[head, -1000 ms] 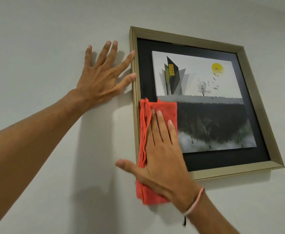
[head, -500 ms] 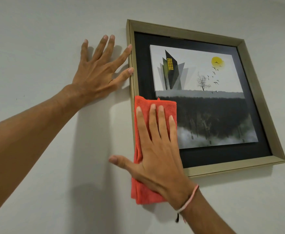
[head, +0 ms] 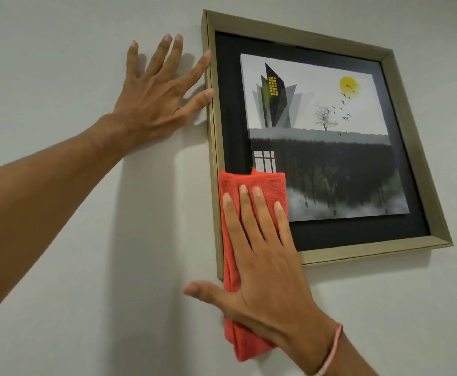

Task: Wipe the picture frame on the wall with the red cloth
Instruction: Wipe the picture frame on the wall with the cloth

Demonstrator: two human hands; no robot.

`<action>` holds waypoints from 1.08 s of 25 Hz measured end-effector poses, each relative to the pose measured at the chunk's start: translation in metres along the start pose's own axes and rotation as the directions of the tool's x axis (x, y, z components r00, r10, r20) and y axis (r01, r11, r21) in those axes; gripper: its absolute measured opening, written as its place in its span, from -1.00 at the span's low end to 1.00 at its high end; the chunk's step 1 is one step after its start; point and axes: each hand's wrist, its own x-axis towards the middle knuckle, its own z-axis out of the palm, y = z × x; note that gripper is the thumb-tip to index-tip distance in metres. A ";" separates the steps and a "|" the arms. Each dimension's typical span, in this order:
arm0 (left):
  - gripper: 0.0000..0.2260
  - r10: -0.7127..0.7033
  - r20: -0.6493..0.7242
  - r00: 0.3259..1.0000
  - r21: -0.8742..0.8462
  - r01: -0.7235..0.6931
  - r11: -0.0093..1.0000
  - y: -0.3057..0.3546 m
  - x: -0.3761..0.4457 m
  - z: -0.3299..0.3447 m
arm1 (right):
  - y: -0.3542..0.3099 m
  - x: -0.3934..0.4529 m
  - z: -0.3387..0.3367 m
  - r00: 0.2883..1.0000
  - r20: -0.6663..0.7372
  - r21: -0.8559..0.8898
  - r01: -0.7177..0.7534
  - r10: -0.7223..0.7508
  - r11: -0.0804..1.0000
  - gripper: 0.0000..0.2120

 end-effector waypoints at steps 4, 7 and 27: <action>-0.33 0.013 -0.008 1.000 0.002 -0.013 1.000 0.000 0.001 0.001 | -0.005 0.007 0.003 0.999 -0.011 -0.006 -0.049 0.049 0.999 0.09; -0.34 0.007 -0.014 1.000 0.002 -0.007 1.000 -0.002 0.001 0.002 | -0.003 0.045 -0.001 0.994 -0.082 0.034 -0.066 0.069 0.997 0.07; -0.34 0.015 -0.013 1.000 -0.007 -0.015 1.000 0.001 -0.001 0.001 | -0.011 -0.044 -0.010 0.980 0.193 0.047 -0.063 0.052 0.997 0.17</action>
